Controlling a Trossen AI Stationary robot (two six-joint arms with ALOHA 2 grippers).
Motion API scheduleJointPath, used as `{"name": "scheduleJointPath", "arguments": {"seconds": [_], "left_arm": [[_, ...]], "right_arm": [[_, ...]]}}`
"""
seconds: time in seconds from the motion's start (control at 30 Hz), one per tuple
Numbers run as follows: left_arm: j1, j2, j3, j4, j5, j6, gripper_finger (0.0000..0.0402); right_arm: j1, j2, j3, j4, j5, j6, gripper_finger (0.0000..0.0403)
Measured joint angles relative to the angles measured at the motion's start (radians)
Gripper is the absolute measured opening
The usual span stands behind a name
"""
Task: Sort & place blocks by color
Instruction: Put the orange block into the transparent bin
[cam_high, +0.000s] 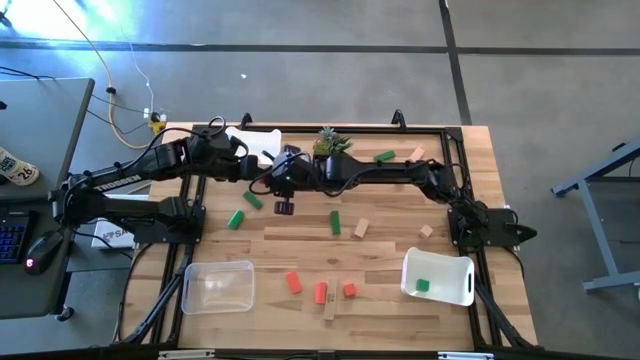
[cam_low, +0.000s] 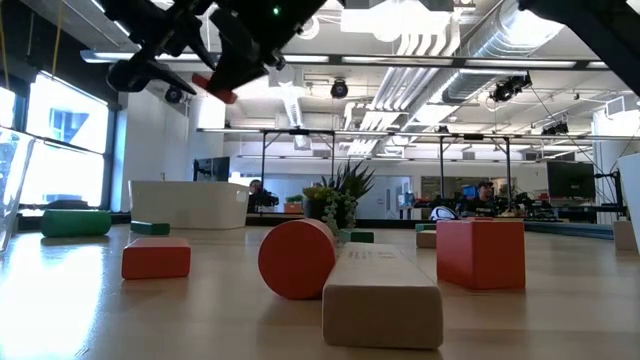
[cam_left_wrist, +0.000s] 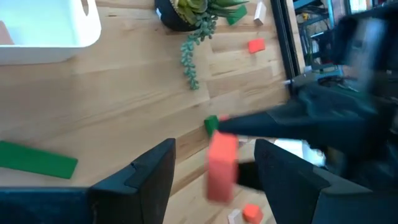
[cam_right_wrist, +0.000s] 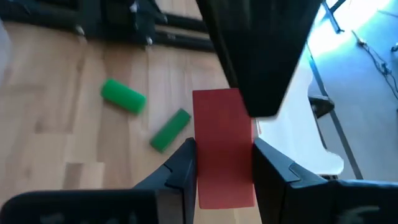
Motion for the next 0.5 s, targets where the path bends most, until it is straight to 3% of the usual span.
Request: {"name": "scheduleJointPath", "arguments": {"seconds": [0.33,0.5], "left_arm": [[0.0,-0.001,0.003,0.011,0.006,0.01,0.0203],[0.0,0.0,0.0,0.027,0.04,0.049,0.0182]], "right_arm": [[-0.004,0.001,0.053,-0.016,-0.001,0.032,0.0092],[-0.008,0.0,0.049,-0.003,0.054,0.052,0.0092]]}}
